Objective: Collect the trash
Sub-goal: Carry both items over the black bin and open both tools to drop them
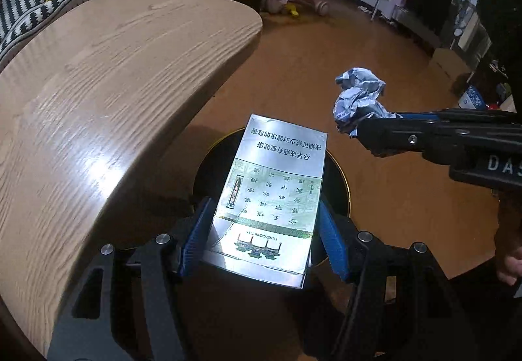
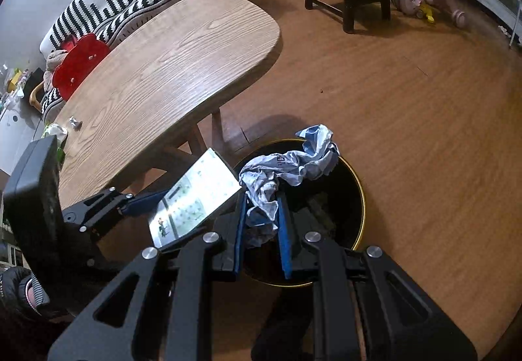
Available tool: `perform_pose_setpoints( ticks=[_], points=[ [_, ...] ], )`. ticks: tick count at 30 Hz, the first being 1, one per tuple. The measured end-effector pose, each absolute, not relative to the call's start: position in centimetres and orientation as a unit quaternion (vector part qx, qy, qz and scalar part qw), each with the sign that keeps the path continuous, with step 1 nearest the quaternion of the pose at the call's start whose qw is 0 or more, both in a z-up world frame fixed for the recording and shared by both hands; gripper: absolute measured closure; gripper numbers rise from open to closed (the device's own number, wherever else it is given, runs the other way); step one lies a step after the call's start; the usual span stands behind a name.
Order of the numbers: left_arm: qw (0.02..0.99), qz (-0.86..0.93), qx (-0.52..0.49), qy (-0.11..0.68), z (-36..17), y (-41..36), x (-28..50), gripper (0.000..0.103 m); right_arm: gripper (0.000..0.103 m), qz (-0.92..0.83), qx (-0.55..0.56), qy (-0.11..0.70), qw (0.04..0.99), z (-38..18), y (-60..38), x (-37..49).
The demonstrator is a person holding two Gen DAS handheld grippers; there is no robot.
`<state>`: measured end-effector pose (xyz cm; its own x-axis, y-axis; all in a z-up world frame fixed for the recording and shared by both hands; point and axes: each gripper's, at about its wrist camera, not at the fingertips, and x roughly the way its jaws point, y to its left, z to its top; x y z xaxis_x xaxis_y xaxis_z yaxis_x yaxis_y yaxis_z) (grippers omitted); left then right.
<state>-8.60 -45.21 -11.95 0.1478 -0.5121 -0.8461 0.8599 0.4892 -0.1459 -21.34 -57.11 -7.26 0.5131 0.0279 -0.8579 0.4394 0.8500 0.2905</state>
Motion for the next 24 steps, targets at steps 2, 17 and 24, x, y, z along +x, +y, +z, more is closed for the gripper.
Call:
perform_pose_setpoints(
  ticks=[2,17,24],
  points=[
    [0.732,-0.469,0.191,0.456,-12.1,-45.5,-8.3,0.041,0.085,-0.124,0.246,0.478,0.834,-7.3,-57.2,-21.3],
    [0.719,-0.488,0.192,0.456,-11.9,-44.6,-8.9,0.023,0.034,-0.152,0.245,0.464,0.838,-6.3,-57.2,-21.3],
    [0.725,-0.496,0.168,0.447,-9.0,-42.2,-9.2,0.013,0.028,-0.143,0.232,0.433,0.859,-3.2,-55.8,-20.9]
  ],
)
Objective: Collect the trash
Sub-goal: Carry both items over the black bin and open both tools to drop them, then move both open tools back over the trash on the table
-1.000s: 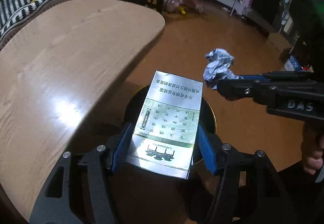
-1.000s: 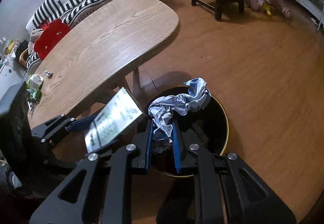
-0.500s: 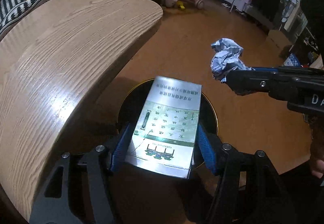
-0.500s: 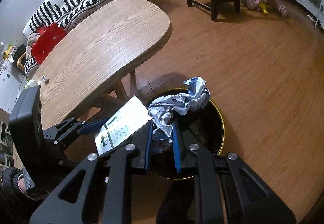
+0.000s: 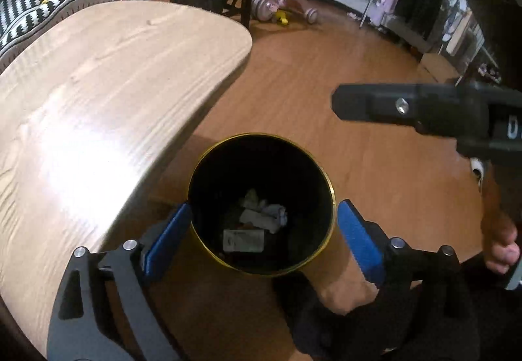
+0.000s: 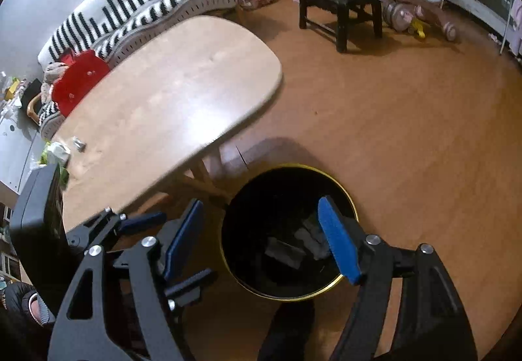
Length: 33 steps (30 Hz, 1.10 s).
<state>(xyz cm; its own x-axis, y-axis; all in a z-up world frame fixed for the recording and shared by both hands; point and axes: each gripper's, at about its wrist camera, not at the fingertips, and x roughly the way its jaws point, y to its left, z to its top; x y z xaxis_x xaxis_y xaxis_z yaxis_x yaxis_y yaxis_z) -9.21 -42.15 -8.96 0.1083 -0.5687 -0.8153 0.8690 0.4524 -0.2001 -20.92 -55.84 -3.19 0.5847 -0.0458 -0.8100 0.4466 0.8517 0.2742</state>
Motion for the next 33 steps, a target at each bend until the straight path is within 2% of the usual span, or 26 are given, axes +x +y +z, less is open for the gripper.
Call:
perform_pose_setpoints(
  ticks=[4,9,15,26,33],
  points=[
    [0.742,-0.494,0.152,0.426,-5.8,-38.7,-9.3,0.01,0.02,-0.125,0.209,0.402,0.882,-0.2,-53.3,-19.6],
    [0.79,-0.452,0.141,0.39,-2.5,-32.4,-7.3,0.006,0.019,-0.08,0.177,0.382,0.904,2.8,-48.2,-15.7],
    [0.847,-0.344,0.104,0.392,-0.8,-21.4,-2.4,0.006,0.019,-0.001,0.138,0.366,0.92,4.9,-39.9,-10.0],
    [0.905,-0.179,0.051,0.383,1.0,-3.2,1.6,0.006,0.019,0.132,0.075,0.363,0.919,4.9,-26.1,-2.4],
    [0.904,-0.124,0.052,0.407,-1.0,3.8,5.3,0.006,0.019,0.169,0.006,0.376,0.911,2.5,-21.4,0.9]
  ],
)
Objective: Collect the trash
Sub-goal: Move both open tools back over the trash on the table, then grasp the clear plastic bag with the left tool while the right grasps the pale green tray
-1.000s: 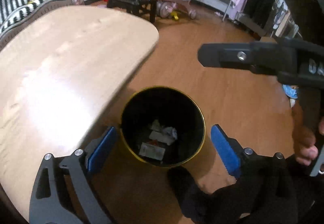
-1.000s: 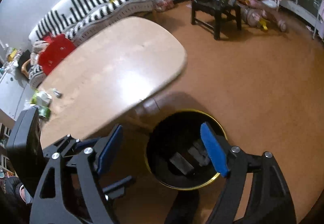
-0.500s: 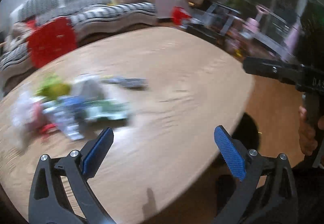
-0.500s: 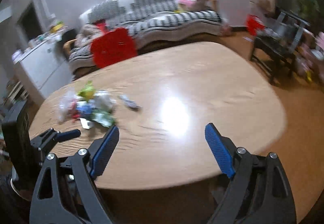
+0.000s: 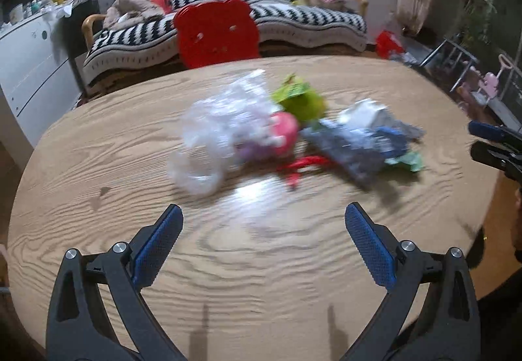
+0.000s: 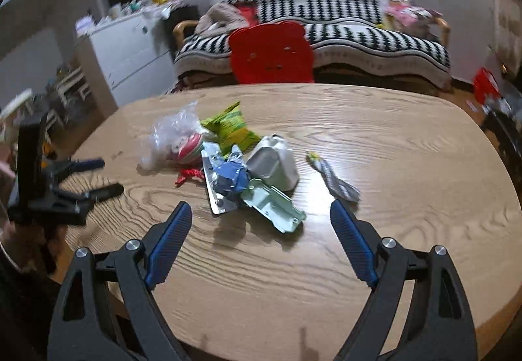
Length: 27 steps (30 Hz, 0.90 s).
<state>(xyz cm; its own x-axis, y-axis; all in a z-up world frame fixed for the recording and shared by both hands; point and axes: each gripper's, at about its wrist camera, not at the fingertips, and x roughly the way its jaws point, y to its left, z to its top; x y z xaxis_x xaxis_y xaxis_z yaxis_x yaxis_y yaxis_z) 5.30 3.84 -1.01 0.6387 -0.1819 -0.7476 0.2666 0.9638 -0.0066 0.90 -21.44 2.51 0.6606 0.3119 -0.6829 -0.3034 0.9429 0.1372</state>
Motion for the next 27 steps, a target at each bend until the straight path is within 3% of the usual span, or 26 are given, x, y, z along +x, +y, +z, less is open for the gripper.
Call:
perform_pose_setpoints(
  ticks=[14,19,20,24,25,27],
  points=[
    [0.884,-0.11,0.106,0.443,-6.6,6.7,14.3,0.006,0.021,0.166,-0.063,0.447,0.877,-5.3,-19.8,6.5],
    [0.886,-0.11,0.093,0.442,-6.8,6.6,15.4,0.008,0.051,0.181,-0.058,0.456,0.87,-5.6,-19.3,7.1],
    [0.887,-0.111,0.091,0.44,-6.7,6.6,15.4,0.01,0.051,0.185,-0.057,0.456,0.869,-5.6,-19.2,7.0],
    [0.883,-0.122,0.074,0.446,-6.2,6.8,15.2,0.053,0.061,0.194,-0.068,0.45,0.869,-5.3,-18.7,6.3],
    [0.881,-0.125,0.076,0.449,-6.1,6.6,15.0,0.068,0.065,0.195,-0.066,0.449,0.87,-5.2,-18.8,6.1],
    [0.88,-0.126,0.079,0.451,-5.8,6.4,14.4,0.082,0.065,0.193,-0.061,0.445,0.873,-4.8,-19.0,5.6]
  ],
)
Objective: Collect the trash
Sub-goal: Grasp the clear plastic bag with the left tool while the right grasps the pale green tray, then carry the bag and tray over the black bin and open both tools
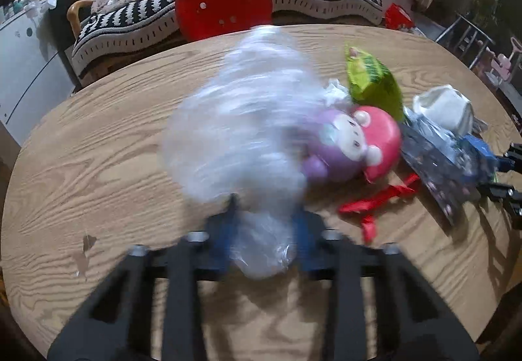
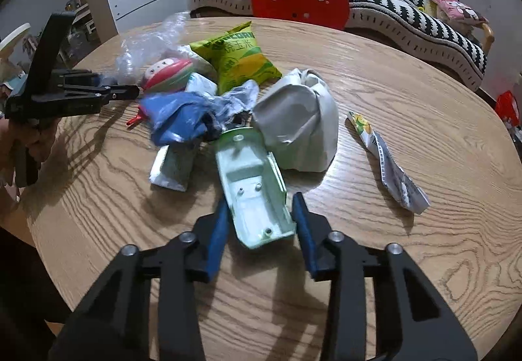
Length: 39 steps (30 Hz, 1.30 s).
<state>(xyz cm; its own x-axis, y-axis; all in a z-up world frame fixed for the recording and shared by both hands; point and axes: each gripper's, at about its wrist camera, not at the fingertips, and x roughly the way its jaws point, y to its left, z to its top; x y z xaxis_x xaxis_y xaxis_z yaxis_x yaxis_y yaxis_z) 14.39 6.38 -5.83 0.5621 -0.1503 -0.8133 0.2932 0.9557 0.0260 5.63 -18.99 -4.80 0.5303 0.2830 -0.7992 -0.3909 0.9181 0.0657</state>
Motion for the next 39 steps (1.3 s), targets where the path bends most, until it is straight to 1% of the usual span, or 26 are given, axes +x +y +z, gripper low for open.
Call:
perform_pose_setpoints(
  ticks=[2,4,12,17,24,27,34,39],
  points=[
    [0.884,-0.117,0.089,0.444,-5.1,6.2,13.4,0.085,0.068,0.192,-0.057,0.437,0.877,-4.2,-19.1,5.1],
    [0.888,-0.108,0.089,0.437,-4.4,6.2,12.7,0.088,0.068,0.184,-0.048,0.429,0.883,-3.3,-19.6,4.4],
    [0.908,-0.081,0.062,0.407,-0.7,5.7,9.4,0.09,0.068,0.169,-0.029,0.403,0.899,-0.8,-21.6,1.6],
    [0.915,-0.093,0.057,0.389,1.2,2.4,7.6,0.09,0.068,0.15,-0.018,0.386,0.91,0.8,-23.7,0.0],
    [0.92,-0.155,0.075,0.353,2.8,-6.1,5.0,0.09,0.068,0.103,-0.007,0.362,0.926,2.9,-28.2,-3.1],
    [0.914,-0.208,0.083,0.339,3.1,-11.3,3.4,0.09,0.068,0.076,0.004,0.353,0.933,3.7,-31.1,-5.0],
    [0.879,-0.322,0.101,0.336,1.9,-22.0,-0.2,0.09,0.068,-0.018,0.036,0.337,0.941,4.7,-40.2,-11.2],
    [0.849,-0.392,0.124,0.332,0.3,-28.8,-3.7,0.09,0.068,-0.092,0.064,0.348,0.931,3.4,-46.6,-15.4]
  ],
)
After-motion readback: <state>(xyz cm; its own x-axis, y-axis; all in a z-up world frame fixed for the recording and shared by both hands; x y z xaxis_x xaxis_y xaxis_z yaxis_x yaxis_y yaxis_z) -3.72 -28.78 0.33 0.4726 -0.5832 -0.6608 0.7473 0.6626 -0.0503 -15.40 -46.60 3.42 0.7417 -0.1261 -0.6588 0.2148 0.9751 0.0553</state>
